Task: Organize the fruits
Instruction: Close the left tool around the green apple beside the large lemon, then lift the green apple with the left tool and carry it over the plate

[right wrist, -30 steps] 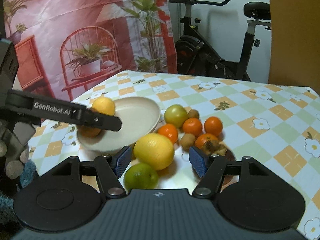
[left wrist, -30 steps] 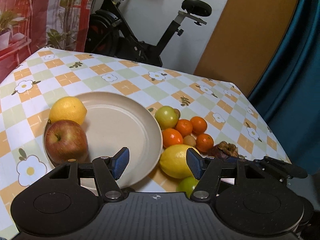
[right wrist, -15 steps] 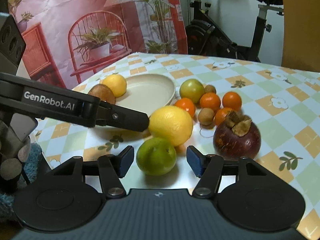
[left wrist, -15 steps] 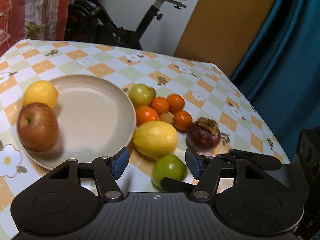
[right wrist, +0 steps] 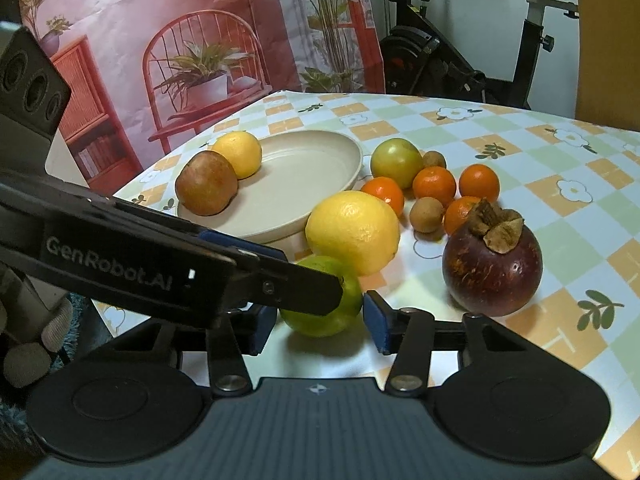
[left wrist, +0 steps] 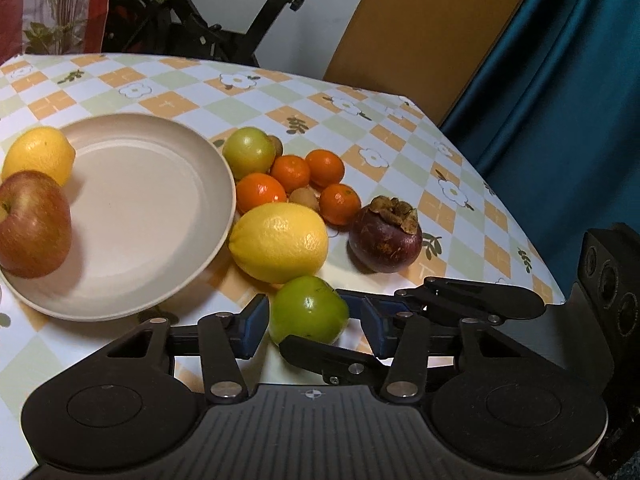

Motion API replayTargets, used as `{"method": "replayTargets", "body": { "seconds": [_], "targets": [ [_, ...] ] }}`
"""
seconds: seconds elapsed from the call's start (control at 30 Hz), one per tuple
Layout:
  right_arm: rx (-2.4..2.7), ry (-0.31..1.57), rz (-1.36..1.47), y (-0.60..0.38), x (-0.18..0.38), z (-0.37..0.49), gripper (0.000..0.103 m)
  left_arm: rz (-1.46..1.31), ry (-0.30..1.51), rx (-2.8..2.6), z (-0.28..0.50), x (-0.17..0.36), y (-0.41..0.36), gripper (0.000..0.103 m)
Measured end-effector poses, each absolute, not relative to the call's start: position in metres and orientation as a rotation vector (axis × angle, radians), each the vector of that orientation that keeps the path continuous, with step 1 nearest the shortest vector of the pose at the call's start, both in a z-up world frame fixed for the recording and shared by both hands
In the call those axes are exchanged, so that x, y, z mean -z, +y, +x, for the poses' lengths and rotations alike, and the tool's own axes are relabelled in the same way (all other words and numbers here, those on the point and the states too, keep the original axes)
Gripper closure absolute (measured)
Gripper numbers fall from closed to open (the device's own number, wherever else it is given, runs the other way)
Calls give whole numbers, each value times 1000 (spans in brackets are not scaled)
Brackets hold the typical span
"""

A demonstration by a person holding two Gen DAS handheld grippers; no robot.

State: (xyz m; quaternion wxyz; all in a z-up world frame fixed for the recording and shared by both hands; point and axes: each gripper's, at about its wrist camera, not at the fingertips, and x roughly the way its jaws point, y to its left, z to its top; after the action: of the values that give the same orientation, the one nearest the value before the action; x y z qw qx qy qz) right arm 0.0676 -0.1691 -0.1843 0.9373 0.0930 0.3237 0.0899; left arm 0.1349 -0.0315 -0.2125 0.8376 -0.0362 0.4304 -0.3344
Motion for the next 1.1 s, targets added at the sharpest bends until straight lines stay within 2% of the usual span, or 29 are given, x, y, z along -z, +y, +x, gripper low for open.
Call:
{"method": "replayTargets", "body": {
  "seconds": [0.5,1.1],
  "targets": [
    [-186,676,198,-167,187,71,53,-97,931,706,141,220,-31,53],
    [-178,603,176,-164,147,76,53,-116,785,712,135,175,-17,53]
  ]
}}
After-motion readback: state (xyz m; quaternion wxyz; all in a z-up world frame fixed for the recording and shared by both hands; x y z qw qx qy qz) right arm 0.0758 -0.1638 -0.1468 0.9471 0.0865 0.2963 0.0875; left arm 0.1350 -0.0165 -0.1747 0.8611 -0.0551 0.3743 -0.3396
